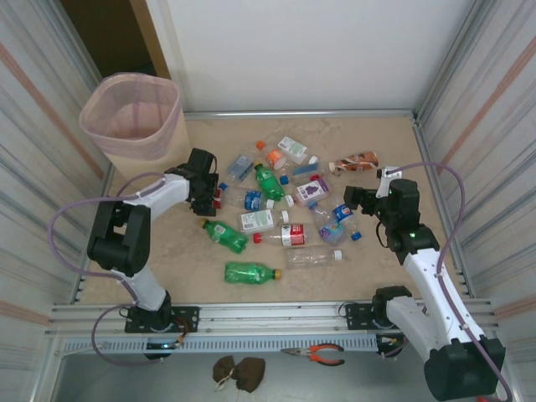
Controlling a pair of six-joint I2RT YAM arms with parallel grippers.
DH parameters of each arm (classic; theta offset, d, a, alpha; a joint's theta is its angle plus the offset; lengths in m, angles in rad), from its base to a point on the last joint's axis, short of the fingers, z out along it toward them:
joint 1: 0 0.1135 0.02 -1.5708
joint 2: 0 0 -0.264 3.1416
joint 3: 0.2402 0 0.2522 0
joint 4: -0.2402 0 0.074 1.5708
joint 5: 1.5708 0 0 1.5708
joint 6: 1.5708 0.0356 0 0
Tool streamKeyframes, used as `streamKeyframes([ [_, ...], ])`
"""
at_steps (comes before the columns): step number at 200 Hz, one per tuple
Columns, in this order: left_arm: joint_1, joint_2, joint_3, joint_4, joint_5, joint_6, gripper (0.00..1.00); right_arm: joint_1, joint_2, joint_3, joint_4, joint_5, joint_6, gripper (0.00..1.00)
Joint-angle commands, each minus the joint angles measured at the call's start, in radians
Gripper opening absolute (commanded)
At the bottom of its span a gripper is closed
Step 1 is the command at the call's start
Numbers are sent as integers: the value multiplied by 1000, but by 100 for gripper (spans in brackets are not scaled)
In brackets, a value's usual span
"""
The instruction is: Put the plastic bottles in the bin
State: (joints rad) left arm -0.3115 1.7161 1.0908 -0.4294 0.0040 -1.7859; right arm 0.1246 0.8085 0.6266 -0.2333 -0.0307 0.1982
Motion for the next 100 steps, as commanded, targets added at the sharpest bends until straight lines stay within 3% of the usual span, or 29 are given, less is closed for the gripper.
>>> streamKeyframes([
  [1,15,28,35,6,9,-38,83,6,-11,-2,6,-4,-8,99],
  [52,25,62,56,0,25,-39,76,6,-9,-8,5,0,-8,99],
  [100,25,0,49,-13,26,-29,65,6,-17,-7,6,2,-9,99],
])
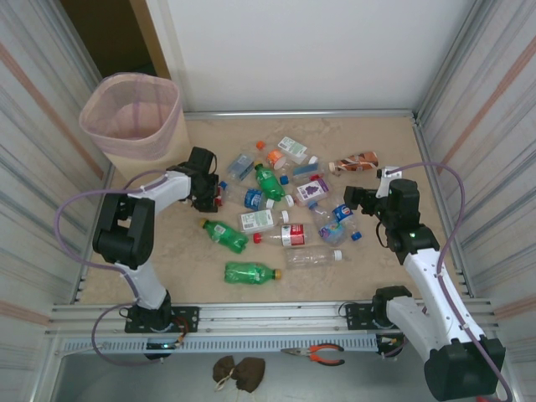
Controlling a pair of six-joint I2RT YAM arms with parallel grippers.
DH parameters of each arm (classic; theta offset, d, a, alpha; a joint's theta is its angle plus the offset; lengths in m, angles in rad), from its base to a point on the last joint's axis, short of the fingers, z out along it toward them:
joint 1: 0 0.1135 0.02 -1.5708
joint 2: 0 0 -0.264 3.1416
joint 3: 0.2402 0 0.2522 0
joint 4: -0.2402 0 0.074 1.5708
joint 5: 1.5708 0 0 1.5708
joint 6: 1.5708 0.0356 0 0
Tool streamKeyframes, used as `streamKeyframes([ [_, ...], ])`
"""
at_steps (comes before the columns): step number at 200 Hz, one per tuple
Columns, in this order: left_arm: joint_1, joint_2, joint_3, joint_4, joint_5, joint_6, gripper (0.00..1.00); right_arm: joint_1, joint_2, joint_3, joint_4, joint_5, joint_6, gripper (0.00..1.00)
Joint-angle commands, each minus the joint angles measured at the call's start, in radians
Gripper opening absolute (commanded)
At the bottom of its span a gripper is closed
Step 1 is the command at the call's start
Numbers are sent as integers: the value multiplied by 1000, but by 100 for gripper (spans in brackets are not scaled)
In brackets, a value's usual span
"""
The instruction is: Put the plastic bottles in the bin
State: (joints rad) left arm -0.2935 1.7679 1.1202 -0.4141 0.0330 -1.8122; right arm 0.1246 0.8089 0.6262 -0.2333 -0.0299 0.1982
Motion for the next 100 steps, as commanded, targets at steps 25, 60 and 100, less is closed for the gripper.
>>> streamKeyframes([
  [25,-1,-128,8,-38,-16,5,62,6,-20,-5,5,-3,-8,99],
  [60,-24,-249,-27,-35,-19,34,59,7,-25,-3,2,-13,-5,99],
  [100,-62,-388,-14,-58,-60,134,56,9,-28,-2,3,-12,-5,99],
])
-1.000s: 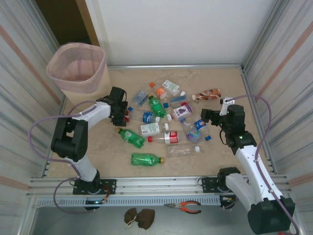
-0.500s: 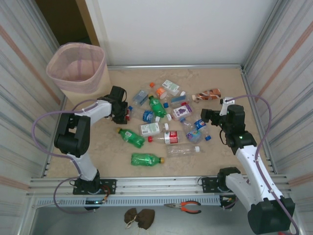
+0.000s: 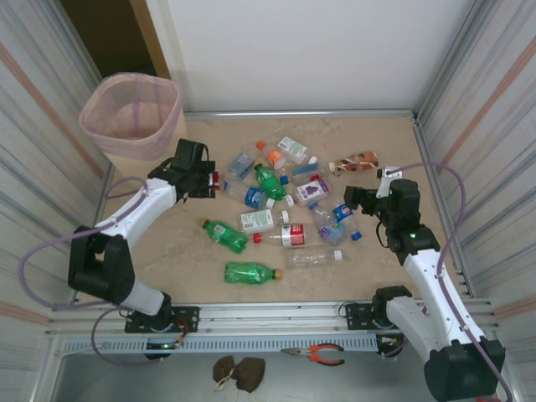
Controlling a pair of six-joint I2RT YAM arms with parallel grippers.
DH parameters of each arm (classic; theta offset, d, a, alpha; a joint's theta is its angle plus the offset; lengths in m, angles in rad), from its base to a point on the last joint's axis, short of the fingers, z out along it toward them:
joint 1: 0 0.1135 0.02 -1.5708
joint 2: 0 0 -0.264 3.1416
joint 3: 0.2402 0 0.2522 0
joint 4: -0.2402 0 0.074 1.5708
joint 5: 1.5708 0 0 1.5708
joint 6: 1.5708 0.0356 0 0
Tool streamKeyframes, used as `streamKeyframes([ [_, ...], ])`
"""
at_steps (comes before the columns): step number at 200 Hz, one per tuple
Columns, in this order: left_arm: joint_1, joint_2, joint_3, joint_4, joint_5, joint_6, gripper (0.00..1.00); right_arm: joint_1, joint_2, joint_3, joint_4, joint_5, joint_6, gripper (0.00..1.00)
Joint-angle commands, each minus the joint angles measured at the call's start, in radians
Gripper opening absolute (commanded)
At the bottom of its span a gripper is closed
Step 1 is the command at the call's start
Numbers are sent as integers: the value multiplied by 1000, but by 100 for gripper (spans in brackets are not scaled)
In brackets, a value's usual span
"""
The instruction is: Put the plastic bottles in the bin
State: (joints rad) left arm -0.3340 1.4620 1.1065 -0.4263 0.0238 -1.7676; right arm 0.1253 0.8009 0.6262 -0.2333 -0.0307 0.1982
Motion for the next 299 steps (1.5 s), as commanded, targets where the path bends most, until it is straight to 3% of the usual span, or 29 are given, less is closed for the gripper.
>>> streamKeyframes([
  [1,-24,-85,1,-46,-53,95,56,8,-20,-2,3,-11,-5,99],
  [54,-152,-149,204,-91,-201,486,55,8,-8,-6,13,-17,-4,99],
  [81,-182,-146,288,-8,-200,804,53,8,-9,-3,14,-15,-7,99],
  [97,-178,-147,305,92,-118,1073,53,8,-8,-5,17,-14,-7,99],
  [120,-156,-156,354,101,-21,1386,51,8,-5,-6,17,-17,-6,99],
  [162,-71,-156,474,2,-93,1771,48,8,0,-5,20,-21,-6,99],
  [185,32,-130,541,-59,-96,1852,47,9,3,-3,19,-25,-6,99],
  [252,327,33,666,-197,-35,1924,43,10,-2,-6,10,-17,-6,99],
  [277,388,141,733,-286,-10,1931,43,11,0,-3,3,-11,-6,99],
  [299,408,250,811,-373,-70,1948,43,13,-1,-3,1,-8,-6,99],
])
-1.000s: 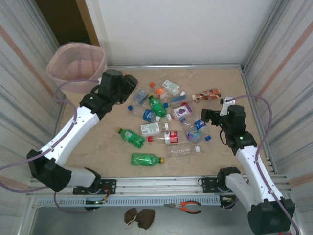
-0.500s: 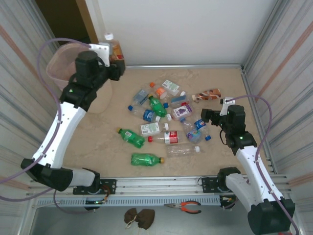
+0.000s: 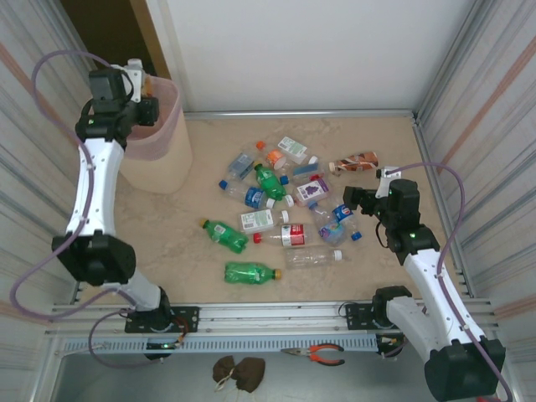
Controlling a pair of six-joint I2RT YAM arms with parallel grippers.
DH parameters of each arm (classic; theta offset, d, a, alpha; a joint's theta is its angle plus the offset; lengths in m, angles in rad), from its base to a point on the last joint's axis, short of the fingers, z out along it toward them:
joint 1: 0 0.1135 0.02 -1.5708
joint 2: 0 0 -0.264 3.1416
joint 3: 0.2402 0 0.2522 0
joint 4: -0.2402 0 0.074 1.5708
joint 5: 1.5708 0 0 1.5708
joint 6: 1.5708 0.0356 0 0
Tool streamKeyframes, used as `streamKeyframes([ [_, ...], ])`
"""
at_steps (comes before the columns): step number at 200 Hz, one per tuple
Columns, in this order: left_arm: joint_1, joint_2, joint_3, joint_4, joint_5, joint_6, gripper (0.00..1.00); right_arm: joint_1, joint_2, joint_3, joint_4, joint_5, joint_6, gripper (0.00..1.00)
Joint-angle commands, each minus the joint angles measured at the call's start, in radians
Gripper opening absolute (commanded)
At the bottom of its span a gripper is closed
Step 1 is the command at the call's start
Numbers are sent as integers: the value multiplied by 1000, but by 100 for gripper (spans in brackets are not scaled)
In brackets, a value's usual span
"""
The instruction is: Put the plastic bottles in the bin
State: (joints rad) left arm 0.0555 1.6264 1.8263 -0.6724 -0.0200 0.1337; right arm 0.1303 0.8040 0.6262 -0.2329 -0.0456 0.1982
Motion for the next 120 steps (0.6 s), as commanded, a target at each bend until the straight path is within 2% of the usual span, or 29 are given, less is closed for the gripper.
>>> streamKeyframes([
  [1,19,90,95,-132,-30,47,43,8,-4,-3,0,7,-6,99],
  [35,60,262,233,-266,-90,55,43,12,0,-3,-1,16,-9,99],
  [76,111,387,310,-323,-21,47,45,16,12,-5,0,23,-12,99],
  [120,126,501,339,-375,-10,42,48,15,25,-2,3,27,-17,99],
])
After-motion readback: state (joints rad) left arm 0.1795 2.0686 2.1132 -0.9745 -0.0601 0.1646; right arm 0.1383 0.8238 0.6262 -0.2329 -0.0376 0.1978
